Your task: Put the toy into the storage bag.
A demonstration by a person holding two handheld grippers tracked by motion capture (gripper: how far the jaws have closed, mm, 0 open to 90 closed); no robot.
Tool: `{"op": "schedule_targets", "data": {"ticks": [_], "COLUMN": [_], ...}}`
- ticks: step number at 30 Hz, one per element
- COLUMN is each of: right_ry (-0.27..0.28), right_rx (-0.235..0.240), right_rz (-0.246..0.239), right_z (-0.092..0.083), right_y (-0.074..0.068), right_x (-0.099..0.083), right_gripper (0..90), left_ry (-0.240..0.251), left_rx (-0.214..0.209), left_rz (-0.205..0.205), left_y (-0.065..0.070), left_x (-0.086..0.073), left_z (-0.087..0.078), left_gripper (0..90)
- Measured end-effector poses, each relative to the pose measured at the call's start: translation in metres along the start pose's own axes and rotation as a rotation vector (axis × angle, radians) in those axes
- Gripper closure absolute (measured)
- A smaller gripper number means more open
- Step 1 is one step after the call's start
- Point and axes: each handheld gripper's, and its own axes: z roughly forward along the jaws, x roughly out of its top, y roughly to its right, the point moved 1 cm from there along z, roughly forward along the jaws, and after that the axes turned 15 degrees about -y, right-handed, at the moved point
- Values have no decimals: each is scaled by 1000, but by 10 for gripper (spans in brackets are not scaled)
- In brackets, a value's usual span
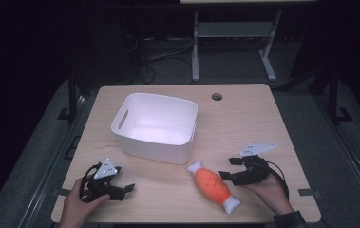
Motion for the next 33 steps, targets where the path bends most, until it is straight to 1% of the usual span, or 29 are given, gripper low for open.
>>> {"op": "schedule_targets", "data": {"ticks": [2,5,7,10,13,15,21,26,29,33], "right_ry": [-2,-1,-5,-11,-21,-21,-26,-22,-24,-40], "right_rx": [10,20,29,43,42,45,51,73,78,89], "right_rz": [5,-8,-7,-16,-16,-20,-10,-9,-13,-19], "right_z": [0,0,2,6,11,13,21,26,27,31], "right_y": [-4,-10,-15,-21,-24,-25,-26,-26,-28,-30], "right_x": [-3,-5,-6,-6,-5,-5,-4,-4,-4,-4], "right_gripper": [267,250,237,222,198,187,147,139,139,139], "left_ry": [0,0,0,0,0,0,0,0,0,0], "left_rx": [0,0,0,0,0,0,0,0,0,0], "left_rz": [0,0,0,0,0,0,0,0,0,0], "left_y": [0,0,0,0,0,0,0,0,0,0], "left_x": [0,0,0,0,0,0,0,0,0,0], "left_z": [0,0,0,0,0,0,0,0,0,0], "left_gripper": [126,126,126,126,126,126,126,126,126,126]}}
